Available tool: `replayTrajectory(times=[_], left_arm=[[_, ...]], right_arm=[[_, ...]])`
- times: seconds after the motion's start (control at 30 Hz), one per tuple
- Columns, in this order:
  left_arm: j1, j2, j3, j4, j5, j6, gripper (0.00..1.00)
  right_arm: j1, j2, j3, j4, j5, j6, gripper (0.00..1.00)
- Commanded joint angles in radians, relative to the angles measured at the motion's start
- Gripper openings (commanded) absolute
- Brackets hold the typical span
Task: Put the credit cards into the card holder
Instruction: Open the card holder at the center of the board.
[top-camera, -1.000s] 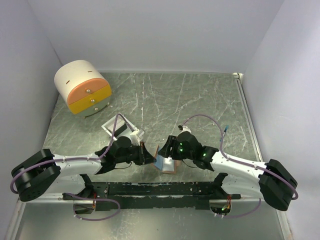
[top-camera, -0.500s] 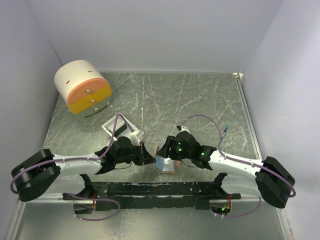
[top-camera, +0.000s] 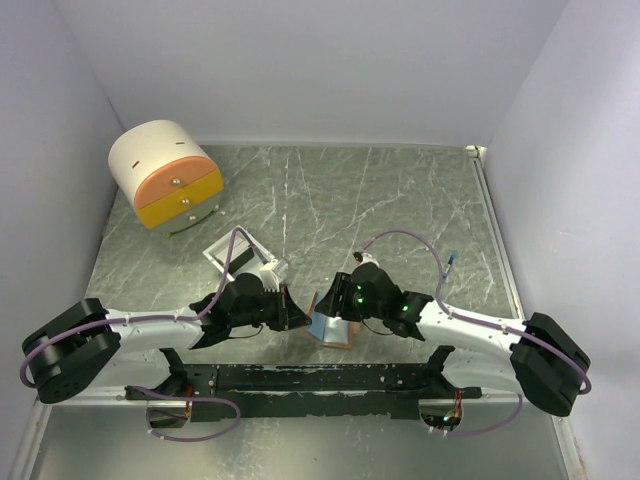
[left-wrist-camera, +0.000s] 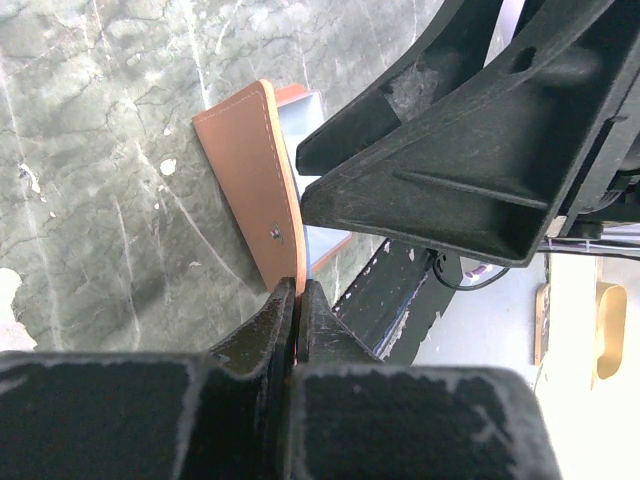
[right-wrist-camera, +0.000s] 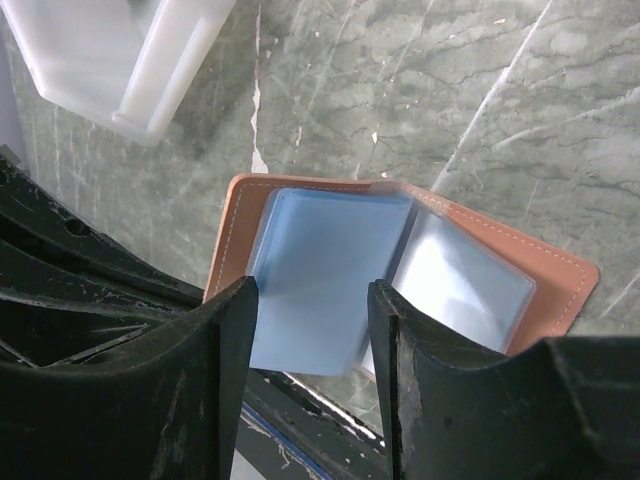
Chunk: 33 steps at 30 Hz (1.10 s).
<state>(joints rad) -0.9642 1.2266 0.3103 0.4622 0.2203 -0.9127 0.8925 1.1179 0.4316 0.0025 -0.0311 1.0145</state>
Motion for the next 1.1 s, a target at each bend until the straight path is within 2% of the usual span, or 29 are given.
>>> replayTrajectory(times=[0.0, 0.43, 0.6, 0.87, 1.07], left_arm=[[-0.007, -0.016, 0.003, 0.006, -0.019, 0.016, 0.07], [-0.008, -0.016, 0.007, -0.008, -0.022, 0.02, 0.07], [-0.007, -0.019, 0.002, -0.013, -0.03, 0.021, 0.07], [-0.007, -0.019, -0.003, -0.039, -0.055, 0.016, 0.07], [-0.007, -0.025, -0.011, -0.038, -0.063, 0.011, 0.07]], right_arm=[[0.004, 0.013, -0.022, 0.027, -0.004, 0.006, 0.48], [0.004, 0.051, -0.031, 0.035, -0.003, -0.004, 0.46], [0.004, 0.008, -0.01, -0.032, 0.036, -0.021, 0.46], [0.003, -0.052, 0.071, -0.215, 0.108, -0.067, 0.55], [0.005, -0.086, 0.117, -0.282, 0.094, -0.085, 0.58]])
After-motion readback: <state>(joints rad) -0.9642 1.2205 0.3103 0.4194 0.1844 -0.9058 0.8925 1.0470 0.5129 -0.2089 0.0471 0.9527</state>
